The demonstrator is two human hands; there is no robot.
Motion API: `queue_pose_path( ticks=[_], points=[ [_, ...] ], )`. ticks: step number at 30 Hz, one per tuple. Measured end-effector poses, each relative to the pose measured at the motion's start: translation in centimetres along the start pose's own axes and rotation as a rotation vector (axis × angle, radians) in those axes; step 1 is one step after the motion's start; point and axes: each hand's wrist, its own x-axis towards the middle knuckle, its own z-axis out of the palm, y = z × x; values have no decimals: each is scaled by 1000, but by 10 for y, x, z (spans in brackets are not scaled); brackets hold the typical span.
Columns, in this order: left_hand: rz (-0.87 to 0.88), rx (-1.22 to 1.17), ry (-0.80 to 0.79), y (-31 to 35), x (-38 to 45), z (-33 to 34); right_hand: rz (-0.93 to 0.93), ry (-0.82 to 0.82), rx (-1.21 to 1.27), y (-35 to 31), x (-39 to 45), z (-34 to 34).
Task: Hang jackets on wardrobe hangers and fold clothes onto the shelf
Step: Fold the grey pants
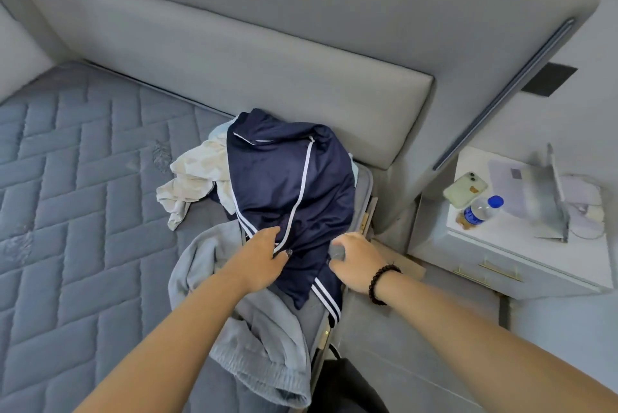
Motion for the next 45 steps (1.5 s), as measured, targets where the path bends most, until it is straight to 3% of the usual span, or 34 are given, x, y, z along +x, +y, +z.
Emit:
queue_pose_path(
  ticks=[11, 17, 24, 31, 34, 39, 45],
  points=[
    [-143, 119, -226, -143, -21, 68, 55, -158, -38, 22, -11, 144],
    [-135, 108, -127, -224, -7, 125, 11, -234, -36, 64, -6, 252],
    [34, 643, -193, -268, -20, 215, -201, -71, -331, 100, 7, 364],
    [74, 791, -105, -288, -23, 238, -393, 424, -394, 138, 7, 401],
    [89, 866, -112, -287, -34, 243, -354, 437, -243, 140, -7, 399],
    [448, 1076, 102, -285, -63, 261, -334, 408, -32, 155, -67, 422],
    [465, 1074, 48, -288, -115, 286, -264, 300, -120, 157, -139, 436]
  ],
)
